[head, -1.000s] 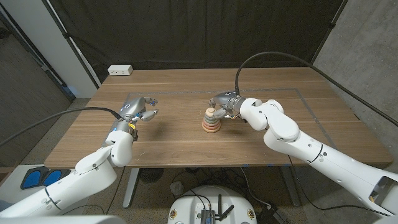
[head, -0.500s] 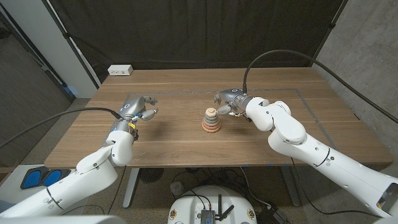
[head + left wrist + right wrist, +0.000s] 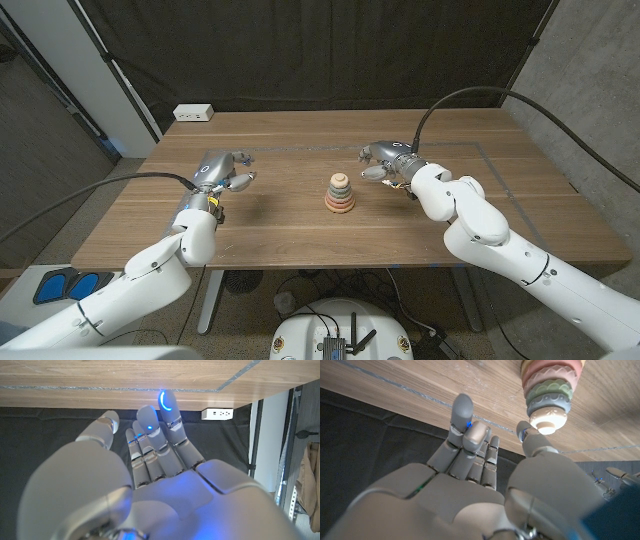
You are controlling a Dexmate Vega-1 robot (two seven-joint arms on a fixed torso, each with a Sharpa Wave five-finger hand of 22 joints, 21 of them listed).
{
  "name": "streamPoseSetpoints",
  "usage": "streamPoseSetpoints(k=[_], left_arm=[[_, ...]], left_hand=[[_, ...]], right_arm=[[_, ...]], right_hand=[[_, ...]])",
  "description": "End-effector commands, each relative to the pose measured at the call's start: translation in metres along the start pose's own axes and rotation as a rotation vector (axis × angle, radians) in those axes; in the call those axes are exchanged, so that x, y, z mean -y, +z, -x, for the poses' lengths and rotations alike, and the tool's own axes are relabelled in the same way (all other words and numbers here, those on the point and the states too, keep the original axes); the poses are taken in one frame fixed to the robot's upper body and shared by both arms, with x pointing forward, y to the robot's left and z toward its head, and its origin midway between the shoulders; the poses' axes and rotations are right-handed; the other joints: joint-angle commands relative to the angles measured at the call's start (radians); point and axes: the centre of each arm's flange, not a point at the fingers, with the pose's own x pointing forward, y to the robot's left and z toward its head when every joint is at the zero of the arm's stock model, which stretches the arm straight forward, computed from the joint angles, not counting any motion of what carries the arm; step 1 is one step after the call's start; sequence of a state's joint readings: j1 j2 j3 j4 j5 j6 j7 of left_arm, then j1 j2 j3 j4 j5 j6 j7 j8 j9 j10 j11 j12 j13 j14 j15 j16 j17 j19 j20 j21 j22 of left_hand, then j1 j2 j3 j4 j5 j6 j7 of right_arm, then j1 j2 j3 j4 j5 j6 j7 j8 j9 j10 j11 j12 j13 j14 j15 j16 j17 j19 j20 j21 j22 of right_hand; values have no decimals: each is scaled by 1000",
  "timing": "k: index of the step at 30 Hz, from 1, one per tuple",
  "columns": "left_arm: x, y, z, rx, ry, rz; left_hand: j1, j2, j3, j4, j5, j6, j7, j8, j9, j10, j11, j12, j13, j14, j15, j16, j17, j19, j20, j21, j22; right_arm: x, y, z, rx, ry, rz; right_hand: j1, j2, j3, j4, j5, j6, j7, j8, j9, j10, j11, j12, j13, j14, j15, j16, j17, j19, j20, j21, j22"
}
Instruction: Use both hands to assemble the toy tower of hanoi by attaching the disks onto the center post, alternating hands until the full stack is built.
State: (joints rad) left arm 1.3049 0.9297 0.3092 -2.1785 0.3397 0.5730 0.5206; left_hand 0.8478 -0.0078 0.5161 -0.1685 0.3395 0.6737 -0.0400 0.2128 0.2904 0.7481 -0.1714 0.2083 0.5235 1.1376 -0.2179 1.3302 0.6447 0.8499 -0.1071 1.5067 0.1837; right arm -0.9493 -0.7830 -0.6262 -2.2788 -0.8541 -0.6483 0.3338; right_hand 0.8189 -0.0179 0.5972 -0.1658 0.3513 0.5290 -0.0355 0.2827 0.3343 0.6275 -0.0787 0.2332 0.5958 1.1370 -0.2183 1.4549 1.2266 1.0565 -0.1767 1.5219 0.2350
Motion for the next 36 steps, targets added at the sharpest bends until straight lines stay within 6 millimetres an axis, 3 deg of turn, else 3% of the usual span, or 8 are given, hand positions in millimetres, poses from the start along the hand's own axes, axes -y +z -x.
streamPoseSetpoints(k=[1, 13, 25, 36], left_arm=[[7, 6, -14, 15, -24, 32], [23, 12, -18, 26, 18, 93], [12, 28, -11, 20, -21, 55], [14, 29, -1, 18, -10, 52]], left_hand=[[-3, -11, 8, 0, -2, -17, -4, -9, 4, -21, 1, -10, 1, -13, -2, -14, -8, -20, -101, -4, 2], [-14, -24, -5, 2, -6, -28, -8, -9, 5, -35, -1, -10, 2, -24, -2, -23, -22, -27, -100, -4, 4], [-20, -26, -13, 4, -10, -69, 4, -18, 5, -76, 17, -17, -4, -53, -3, -46, -55, -60, -99, -16, 2], [-21, -22, -15, 5, -10, -72, 4, -16, 5, -83, 19, -15, -3, -56, -3, -48, -60, -64, -99, -16, 4]], right_arm=[[-5, -42, 26, -95, -79, -58], [-14, -64, 41, -131, -143, -13], [-24, -67, 49, -150, -223, -16], [-45, -91, 57, -230, -290, -18]], right_hand=[[6, 4, 10, -1, 4, 11, -7, 12, 7, 8, -8, 5, 6, 13, -1, 13, 4, 14, -44, 4, 3], [19, 0, 17, -5, 10, 16, -15, 19, 15, 11, -19, 2, 14, 17, 0, 26, 5, 15, -45, 1, 1], [29, -4, 23, -5, 17, 46, -25, 38, 26, 24, -35, 2, 25, 4, -1, 22, -2, 14, -44, -1, 1], [34, -5, 26, -4, 20, 31, -31, 37, 33, 9, -31, -7, 33, 2, 0, 25, -2, 12, -44, -1, 2]])
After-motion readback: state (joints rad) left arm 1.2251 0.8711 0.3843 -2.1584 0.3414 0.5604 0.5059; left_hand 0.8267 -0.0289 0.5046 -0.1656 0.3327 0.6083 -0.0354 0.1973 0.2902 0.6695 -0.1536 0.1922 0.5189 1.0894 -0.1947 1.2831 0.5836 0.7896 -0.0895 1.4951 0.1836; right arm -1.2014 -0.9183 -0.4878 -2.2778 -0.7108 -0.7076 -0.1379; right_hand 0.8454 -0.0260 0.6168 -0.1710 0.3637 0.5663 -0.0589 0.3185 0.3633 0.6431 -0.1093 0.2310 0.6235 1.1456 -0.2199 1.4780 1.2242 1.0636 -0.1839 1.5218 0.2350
